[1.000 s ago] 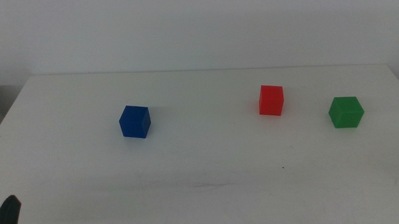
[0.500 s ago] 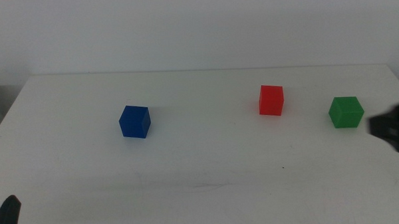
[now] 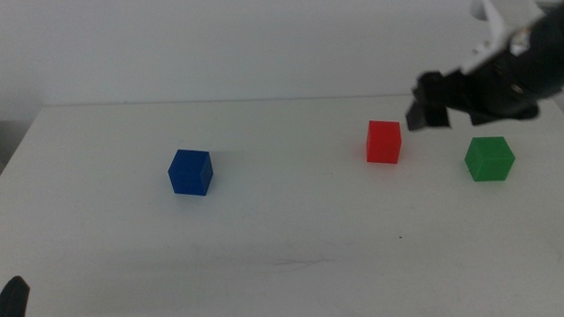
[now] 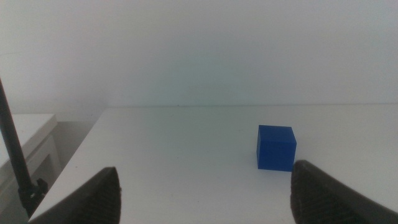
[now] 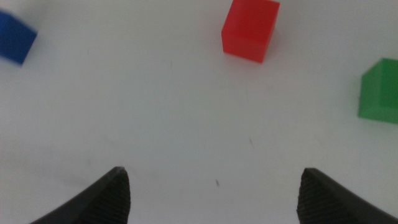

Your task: Stack red cubes first, then green, then blue cubes in a specific spot.

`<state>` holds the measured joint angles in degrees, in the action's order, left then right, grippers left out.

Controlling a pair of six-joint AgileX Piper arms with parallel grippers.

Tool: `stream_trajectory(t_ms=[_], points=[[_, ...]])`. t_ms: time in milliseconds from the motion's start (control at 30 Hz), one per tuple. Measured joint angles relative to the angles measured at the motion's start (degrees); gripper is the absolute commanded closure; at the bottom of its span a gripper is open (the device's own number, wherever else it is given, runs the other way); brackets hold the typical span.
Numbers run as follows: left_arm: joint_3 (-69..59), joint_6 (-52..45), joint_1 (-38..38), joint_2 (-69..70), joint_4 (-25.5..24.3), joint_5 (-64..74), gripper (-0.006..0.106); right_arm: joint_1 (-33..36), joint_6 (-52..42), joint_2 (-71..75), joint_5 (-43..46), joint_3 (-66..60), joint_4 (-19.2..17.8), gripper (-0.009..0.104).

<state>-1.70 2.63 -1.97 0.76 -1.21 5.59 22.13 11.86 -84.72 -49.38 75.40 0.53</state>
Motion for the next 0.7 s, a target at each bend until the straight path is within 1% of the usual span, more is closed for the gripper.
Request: stream_trajectory(t_ms=[67, 167, 300, 400, 700], points=[[0.00, 0.00, 0.00, 0.00, 0.00, 0.00, 0.007, 0.00, 1.96, -3.94, -1.17, 4.31, -0.53, 0.004], [0.00, 0.00, 0.00, 0.00, 0.00, 0.00, 0.007, 0.06, 6.17, -11.09, -3.85, 11.46, -2.79, 0.004], [0.00, 0.00, 0.00, 0.00, 0.00, 0.00, 0.007, 0.30, 12.32, -20.34, -6.83, 21.30, -7.15, 0.004], [0.00, 0.00, 0.00, 0.00, 0.00, 0.00, 0.007, 0.36, 14.63, -26.65, -7.84, 27.64, -9.67, 0.004], [0.00, 0.00, 0.00, 0.00, 0.00, 0.00, 0.007, 0.36, 16.84, -41.29, -9.58, 41.25, -12.94, 0.004]])
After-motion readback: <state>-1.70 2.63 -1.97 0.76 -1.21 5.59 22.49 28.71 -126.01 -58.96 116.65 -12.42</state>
